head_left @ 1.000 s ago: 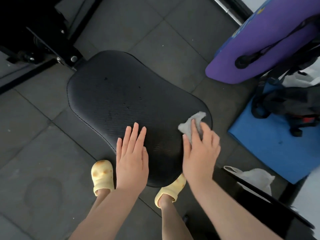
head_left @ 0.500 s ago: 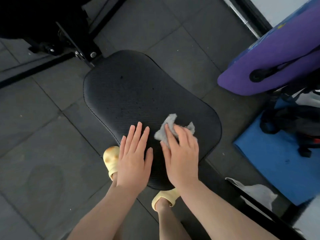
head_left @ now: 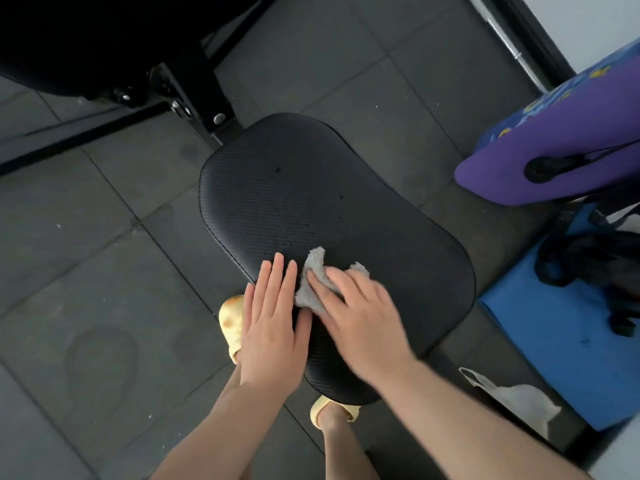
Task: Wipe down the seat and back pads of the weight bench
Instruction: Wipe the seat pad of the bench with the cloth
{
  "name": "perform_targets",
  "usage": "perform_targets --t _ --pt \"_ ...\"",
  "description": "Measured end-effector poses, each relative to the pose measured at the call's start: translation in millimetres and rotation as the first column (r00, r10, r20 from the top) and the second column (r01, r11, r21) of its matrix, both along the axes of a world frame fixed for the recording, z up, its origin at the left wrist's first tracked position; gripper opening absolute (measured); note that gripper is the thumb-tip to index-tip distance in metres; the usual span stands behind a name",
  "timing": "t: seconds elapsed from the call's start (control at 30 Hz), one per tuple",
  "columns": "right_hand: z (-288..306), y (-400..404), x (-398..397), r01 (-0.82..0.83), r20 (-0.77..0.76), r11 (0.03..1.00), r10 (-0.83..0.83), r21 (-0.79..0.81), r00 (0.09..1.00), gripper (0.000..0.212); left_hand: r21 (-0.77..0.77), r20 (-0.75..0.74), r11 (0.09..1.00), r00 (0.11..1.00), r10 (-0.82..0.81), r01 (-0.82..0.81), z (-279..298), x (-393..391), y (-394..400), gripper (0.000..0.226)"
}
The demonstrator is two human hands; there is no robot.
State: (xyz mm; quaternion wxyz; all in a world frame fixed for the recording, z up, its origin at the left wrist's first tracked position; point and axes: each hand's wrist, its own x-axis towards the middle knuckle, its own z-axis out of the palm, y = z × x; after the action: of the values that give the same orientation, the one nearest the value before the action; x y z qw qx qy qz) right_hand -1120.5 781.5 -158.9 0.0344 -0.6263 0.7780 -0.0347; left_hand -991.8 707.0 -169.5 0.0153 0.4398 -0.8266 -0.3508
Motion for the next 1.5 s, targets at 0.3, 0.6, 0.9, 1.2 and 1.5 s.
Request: perform_targets --t 0.3,0.6,0.9,1.2,1.5 --pt "1.3 -19.5 -14.7 0.516 -0.001 0.856 -0.516 -0.017 0.857 0.047 0.0 0.002 0.999 0.999 0.05 -0.05 -0.9 5.1 -7.2 0.054" --pt "1.5 -23.9 -84.5 0.529 0.018 0.844 -0.53 -0.093 0.848 0.037 0.03 -0.029 0.988 0.988 0.15 -0.15 -2.2 8.3 -12.7 0.055" --pt "0.4 -18.8 -32.4 -0.197 0.054 0.98 0.195 0.015 0.979 0.043 0.06 -0.06 0.987 0.986 0.154 -0.15 -3.8 11.9 -14.3 0.056" --pt "-8.1 -50.6 21.1 0.32 0.151 0.946 -0.31 -0.048 0.939 0.042 0.102 -0.099 0.967 0.965 0.244 -0.234 -7.4 14.3 -15.9 0.061" --pt "-1.0 -62.3 -62.2 0.674 0.068 0.737 -0.671 -0.051 0.739 0.041 0.145 -0.092 0.95 0.952 0.292 -0.277 -4.7 13.3 -15.7 0.06"
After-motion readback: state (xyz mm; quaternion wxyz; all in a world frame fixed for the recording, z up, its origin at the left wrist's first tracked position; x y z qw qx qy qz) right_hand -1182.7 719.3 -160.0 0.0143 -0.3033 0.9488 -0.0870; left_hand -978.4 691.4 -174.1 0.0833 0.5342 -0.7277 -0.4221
